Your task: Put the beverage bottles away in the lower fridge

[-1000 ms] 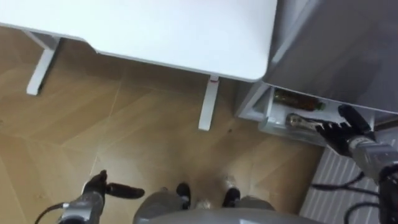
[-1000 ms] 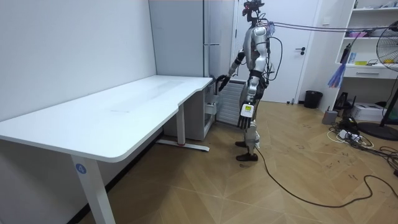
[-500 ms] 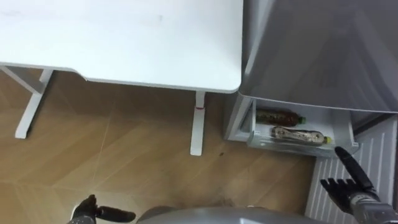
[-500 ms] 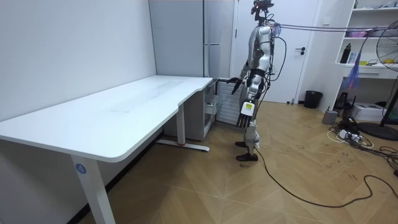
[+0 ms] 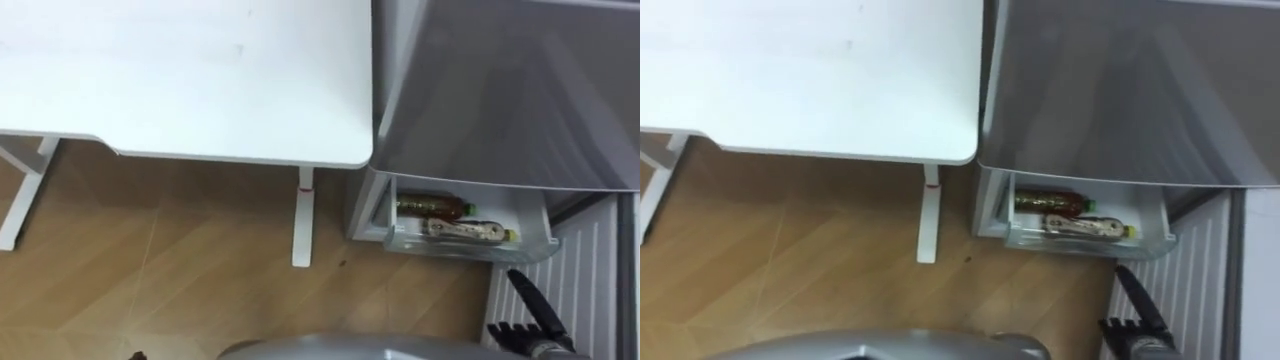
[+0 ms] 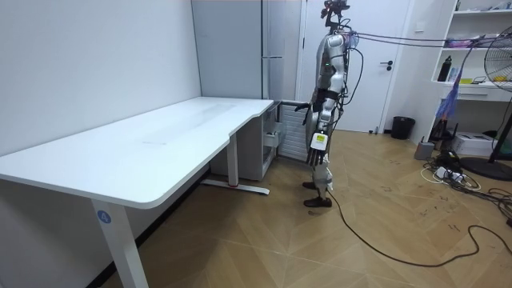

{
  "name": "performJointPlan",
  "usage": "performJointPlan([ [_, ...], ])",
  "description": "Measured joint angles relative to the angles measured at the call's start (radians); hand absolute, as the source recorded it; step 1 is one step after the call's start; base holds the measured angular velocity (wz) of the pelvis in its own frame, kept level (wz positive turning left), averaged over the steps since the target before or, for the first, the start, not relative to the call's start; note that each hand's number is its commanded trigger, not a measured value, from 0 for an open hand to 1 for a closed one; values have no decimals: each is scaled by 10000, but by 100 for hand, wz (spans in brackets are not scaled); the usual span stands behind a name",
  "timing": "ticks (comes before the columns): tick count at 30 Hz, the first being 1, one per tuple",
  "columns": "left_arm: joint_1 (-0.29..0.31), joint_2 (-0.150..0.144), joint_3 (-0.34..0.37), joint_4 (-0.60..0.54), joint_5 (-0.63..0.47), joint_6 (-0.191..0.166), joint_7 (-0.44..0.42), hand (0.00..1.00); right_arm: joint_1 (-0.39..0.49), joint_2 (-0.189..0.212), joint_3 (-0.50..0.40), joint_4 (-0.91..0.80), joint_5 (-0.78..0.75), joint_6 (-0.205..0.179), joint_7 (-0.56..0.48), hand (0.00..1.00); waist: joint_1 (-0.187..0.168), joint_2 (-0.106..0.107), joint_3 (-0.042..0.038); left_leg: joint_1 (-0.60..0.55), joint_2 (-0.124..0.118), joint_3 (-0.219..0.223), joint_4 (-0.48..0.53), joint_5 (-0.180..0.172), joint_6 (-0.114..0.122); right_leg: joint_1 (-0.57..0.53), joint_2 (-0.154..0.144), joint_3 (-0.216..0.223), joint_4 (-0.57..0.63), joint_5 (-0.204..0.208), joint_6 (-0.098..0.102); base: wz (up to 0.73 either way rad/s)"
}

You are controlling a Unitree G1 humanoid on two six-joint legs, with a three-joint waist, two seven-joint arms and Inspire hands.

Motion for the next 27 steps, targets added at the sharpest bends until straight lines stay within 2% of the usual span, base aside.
performJointPlan([
  [2,-110,-158,10,1,73,-8,-1,0,71,31,254,-61,-395,-105,-5,0,2,0,-2,33,6,31,-5,-15,-10,-8,19,97,-5,-17,-7,-6],
  [4,-229,-195,-4,3,60,-19,-4,0,178,107,451,-93,-529,-235,-12,0,-9,14,-17,86,21,34,4,-49,-26,7,40,131,-5,-59,-17,0],
  [13,-271,-261,2,43,51,-244,16,0,307,344,639,271,-1219,-239,21,0,-3,72,-45,125,101,125,13,-88,-83,13,113,210,11,-90,-55,-3],
  [17,-313,-267,-15,411,53,-402,42,0,301,357,643,272,-1213,-240,13,0,-15,112,-50,122,104,117,22,-91,-84,60,117,247,41,-89,-57,0],
  [21,-289,-266,-15,694,127,-410,64,0,243,400,889,265,-1141,-252,10,0,35,131,-46,96,142,118,142,-184,-97,40,149,292,69,-84,-65,0],
  [24,-369,-265,-146,777,283,-386,36,0,-67,405,1125,227,-1126,-256,-34,0,39,223,-41,-467,228,108,767,-441,-85,-375,142,216,404,-181,-122,2],
  [27,-888,-245,-249,846,273,-347,35,0,-700,423,1304,253,-359,-331,-131,0,20,316,-25,-1543,257,-27,1716,-601,-20,-1346,12,91,1241,-390,-149,14],
])
